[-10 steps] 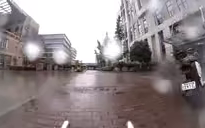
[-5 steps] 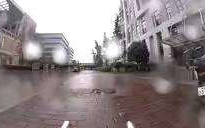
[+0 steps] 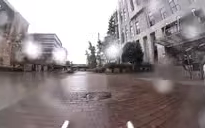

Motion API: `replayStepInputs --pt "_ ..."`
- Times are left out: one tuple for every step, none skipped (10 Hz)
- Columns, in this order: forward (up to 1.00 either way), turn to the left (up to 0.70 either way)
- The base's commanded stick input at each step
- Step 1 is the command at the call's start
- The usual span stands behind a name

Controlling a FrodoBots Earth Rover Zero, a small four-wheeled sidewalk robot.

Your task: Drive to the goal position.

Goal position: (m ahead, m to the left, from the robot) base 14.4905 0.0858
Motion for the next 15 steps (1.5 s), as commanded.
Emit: replayStepInputs --pt "0.7 -0.14" --pt "0.7 -0.07" --pt "0.7 0.0" --pt "0.7 0.0" --pt "0.7 -0.08" --pt "0.7 -0.14" --pt "0.7 -0.14" --pt "0.7 -0.14" --pt "0.7 -0.14" --pt "0.7 -0.14" --pt "0.7 -0.14" --pt "0.7 -0.14" --pt "0.7 -0.14" --pt "0.7 -0.14" --pt "0.7 -0.14"
